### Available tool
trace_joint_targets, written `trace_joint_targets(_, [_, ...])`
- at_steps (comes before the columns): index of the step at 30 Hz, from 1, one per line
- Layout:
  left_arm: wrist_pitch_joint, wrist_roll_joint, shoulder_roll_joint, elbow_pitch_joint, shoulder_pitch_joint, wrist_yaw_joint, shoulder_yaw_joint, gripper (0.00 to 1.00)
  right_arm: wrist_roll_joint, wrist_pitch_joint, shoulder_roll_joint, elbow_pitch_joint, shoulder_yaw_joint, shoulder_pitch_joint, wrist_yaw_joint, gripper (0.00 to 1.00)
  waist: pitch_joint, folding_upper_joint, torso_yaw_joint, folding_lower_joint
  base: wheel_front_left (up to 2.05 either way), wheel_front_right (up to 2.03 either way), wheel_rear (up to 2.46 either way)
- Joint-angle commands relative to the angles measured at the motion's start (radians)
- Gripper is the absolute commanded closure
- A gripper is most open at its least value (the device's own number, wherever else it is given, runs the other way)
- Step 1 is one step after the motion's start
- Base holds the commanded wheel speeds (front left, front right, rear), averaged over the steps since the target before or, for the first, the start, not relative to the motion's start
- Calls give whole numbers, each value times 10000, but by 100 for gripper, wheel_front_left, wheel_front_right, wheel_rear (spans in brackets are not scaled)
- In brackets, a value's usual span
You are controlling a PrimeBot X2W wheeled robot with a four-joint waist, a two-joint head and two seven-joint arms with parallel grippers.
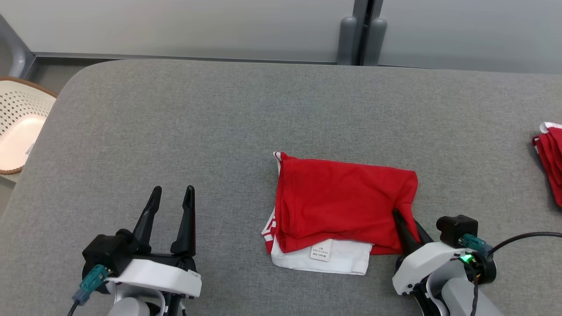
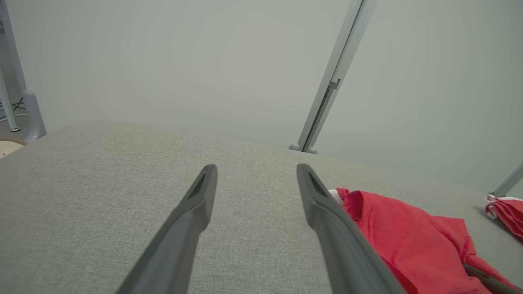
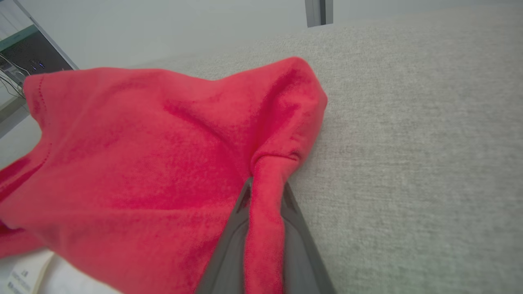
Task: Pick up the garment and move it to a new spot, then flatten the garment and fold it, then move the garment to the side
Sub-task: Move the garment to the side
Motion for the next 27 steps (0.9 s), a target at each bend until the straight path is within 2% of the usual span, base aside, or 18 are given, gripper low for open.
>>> trace_joint_targets(1, [-9,73,22,6,-171,-40,0,0,-47,-73,-92,143,64,-25,-6,100,-30,-1,-85,0,0,0,0])
trace_joint_targets(5, [-9,69,22,-43,-234,-65,-66,0,-565,-328,-496,78,350,-413,-12,100,-80,-1,-382,0,0,0,0])
trace_joint_targets(9, [-9,93,20,-230,-274,-101,-199,0,-1588,-423,-1033,-290,847,-756,-10,100,-97,-1,-877,0,0,0,0])
trace_joint_targets(13, [-9,267,22,-395,-469,-146,-677,0,-2270,-425,-1772,-914,1288,-1271,-12,100,93,-1,-1469,0,0,0,0])
trace_joint_targets(14, [-9,310,31,-510,-650,-174,-864,0,-2394,-426,-2188,-1237,1542,-1591,-12,100,281,-1,-1784,0,0,0,0])
trace_joint_targets(21, [-9,724,28,-901,-1511,-218,-1427,0,-2306,-276,-3911,-1769,2831,-3470,-13,100,1338,-1,-2929,0,0,0,0])
trace_joint_targets(22, [-9,724,28,-901,-1511,-218,-1427,0,-2306,-276,-3911,-1769,2831,-3470,-13,100,1338,-1,-2929,0,0,0,0])
trace_joint_targets(27, [-9,1108,31,-1111,-2278,-260,-1682,0,-1860,-112,-4890,-1647,3045,-4708,-13,100,2216,-1,-3488,0,0,0,0])
